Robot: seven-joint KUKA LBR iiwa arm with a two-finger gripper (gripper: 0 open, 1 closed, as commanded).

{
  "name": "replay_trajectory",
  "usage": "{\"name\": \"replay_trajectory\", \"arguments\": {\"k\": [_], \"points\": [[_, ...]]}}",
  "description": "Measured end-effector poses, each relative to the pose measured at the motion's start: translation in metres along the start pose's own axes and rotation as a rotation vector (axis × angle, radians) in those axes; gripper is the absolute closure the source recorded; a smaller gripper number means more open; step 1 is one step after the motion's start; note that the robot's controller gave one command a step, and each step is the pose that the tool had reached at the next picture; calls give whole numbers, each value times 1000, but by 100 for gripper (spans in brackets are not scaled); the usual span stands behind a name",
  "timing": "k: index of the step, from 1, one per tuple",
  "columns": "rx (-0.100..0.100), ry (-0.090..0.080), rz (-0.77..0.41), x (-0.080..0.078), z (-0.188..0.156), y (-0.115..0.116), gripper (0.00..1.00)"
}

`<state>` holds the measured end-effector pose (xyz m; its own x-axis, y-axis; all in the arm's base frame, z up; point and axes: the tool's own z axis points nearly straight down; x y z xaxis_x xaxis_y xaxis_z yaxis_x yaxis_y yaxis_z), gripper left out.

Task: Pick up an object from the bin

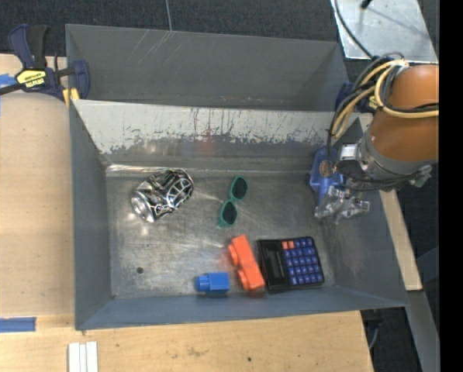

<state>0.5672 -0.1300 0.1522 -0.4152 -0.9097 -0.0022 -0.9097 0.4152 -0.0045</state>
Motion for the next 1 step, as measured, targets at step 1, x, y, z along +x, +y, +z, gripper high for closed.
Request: {"name": "replay_trajectory", "arguments": {"k": [1], "points": [[1,0,0,0,-4,0,100]]}}
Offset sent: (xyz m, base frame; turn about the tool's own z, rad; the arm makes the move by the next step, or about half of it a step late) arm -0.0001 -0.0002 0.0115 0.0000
